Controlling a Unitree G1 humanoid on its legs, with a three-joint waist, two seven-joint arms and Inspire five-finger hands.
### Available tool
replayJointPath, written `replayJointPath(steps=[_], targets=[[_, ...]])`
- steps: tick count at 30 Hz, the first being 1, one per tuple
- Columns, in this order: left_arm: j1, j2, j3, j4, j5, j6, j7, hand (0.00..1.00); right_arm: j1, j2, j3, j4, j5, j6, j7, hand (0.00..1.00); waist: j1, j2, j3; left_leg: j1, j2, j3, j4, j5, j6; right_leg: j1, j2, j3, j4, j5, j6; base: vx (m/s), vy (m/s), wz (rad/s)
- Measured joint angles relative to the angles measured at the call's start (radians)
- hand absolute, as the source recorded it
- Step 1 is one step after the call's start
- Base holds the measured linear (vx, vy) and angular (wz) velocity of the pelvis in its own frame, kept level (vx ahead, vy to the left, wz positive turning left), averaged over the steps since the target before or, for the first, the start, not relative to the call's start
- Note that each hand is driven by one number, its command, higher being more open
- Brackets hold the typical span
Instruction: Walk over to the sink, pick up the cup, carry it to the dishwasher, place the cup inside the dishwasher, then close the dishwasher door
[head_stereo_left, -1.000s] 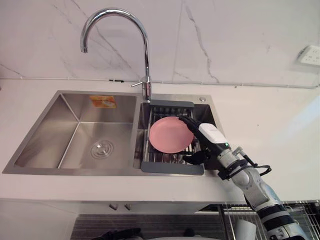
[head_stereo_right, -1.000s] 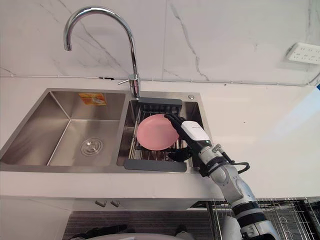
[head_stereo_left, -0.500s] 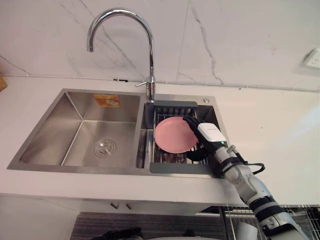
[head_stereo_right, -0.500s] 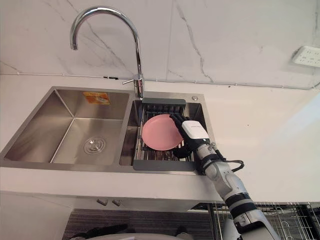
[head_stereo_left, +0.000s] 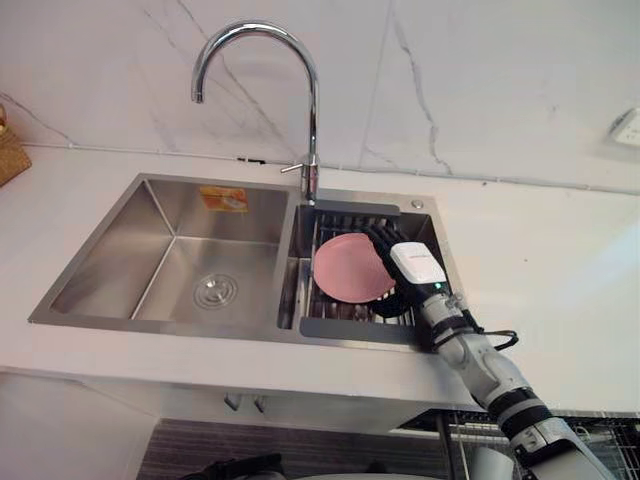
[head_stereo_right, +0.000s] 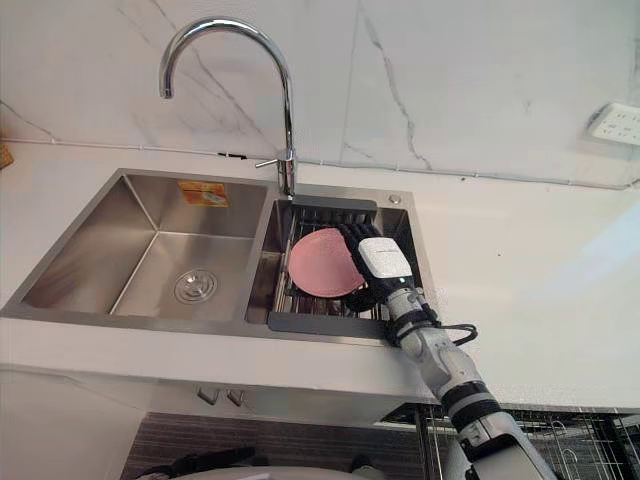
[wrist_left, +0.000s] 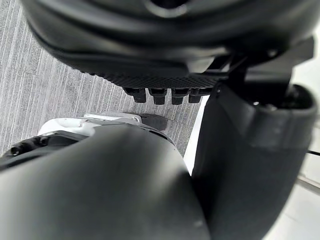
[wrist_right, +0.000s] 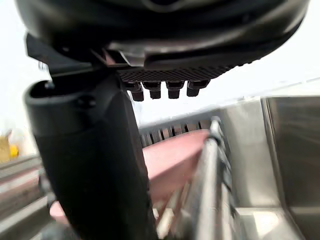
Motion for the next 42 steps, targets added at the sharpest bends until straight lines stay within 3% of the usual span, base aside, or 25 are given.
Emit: replayJointPath(steps=[5,11,26,37,42], targets=[[-0.001,0.001,0.016,0.0,-0.06,0.029,0.003,1.0,-0.019,0.008,0.0,0.033,-0.016,0.028,-0.095,1.0,0.003,0.002,0.008,-0.009,-0.001,-0.003,0.0,-0.002,-0.002,-0.004,-0.002,-0.013,-0.001,-0.005,0.001,0.0,0.002,0.03],[-0.014,0.001,0.055,0.001,-0.059,0.078,-0.023,1.0,-0.025,0.003,-0.011,0.035,-0.012,0.036,-0.122,1.0,-0.003,0.006,0.025,-0.011,0.001,-0.002,0.0,-0.002,-0.002,-0.005,0.0,-0.012,-0.001,-0.003,-0.003,0.0,0.001,0.01],[-0.018,0.003,0.055,0.003,-0.039,0.052,-0.046,1.0,-0.025,-0.012,-0.018,0.042,-0.022,-0.002,-0.167,1.0,-0.001,0.008,0.038,-0.011,0.008,-0.002,0.0,-0.004,-0.004,-0.005,0.007,-0.012,-0.001,-0.009,-0.009,0.0,0.0,0.0],[-0.024,0.0,0.057,0.001,-0.039,0.052,-0.042,1.0,-0.032,-0.032,0.008,0.056,-0.034,0.013,-0.221,1.0,0.01,0.018,0.048,-0.018,0.007,-0.014,0.005,-0.002,-0.001,-0.006,0.004,-0.023,0.002,-0.014,-0.004,0.0,0.0,0.03],[-0.049,0.004,0.055,-0.002,-0.039,0.047,-0.041,1.0,-0.091,-0.063,0.013,0.064,-0.034,0.012,-0.249,1.0,0.012,0.019,0.078,-0.072,0.006,-0.021,0.03,-0.002,0.0,-0.064,-0.009,-0.026,0.052,-0.03,-0.006,-0.01,0.004,0.04]])
